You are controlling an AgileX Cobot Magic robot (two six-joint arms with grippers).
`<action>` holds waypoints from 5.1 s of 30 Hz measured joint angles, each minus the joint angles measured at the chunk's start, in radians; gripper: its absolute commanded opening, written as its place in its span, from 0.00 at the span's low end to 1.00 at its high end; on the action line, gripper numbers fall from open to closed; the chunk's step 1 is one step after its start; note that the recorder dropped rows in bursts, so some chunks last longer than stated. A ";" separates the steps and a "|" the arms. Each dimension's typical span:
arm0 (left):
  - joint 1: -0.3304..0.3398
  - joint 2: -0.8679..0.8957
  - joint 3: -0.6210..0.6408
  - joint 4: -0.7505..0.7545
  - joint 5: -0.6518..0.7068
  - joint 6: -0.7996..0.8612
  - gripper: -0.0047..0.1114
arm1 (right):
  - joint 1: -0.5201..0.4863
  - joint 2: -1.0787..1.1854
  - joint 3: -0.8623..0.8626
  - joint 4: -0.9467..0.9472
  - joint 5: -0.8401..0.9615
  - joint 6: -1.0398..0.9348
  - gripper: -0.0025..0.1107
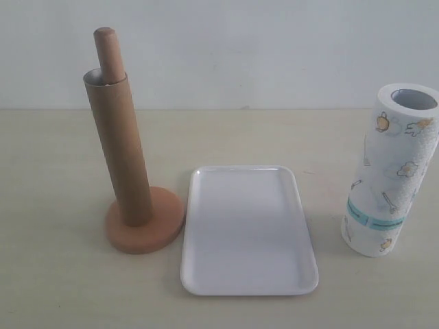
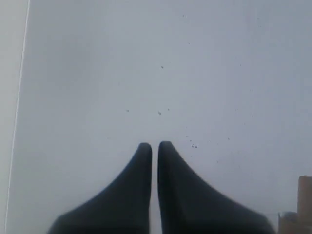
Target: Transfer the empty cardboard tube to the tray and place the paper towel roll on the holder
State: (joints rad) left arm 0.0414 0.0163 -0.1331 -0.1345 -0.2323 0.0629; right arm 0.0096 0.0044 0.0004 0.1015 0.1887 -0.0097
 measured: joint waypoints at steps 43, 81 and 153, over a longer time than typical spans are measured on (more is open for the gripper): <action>0.000 0.680 -0.229 0.779 -0.241 -0.721 0.08 | 0.000 0.000 0.000 0.000 0.000 0.002 0.03; -0.001 1.310 -0.202 0.996 -0.744 -0.700 0.76 | 0.000 0.000 0.000 0.000 0.000 0.002 0.03; -0.177 1.276 -0.588 0.926 -0.700 -0.815 0.08 | 0.000 0.000 0.000 0.000 0.000 0.002 0.03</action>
State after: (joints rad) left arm -0.1353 1.2922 -0.7214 0.7911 -0.9323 -0.7516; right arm 0.0096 0.0044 0.0004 0.1015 0.1887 -0.0077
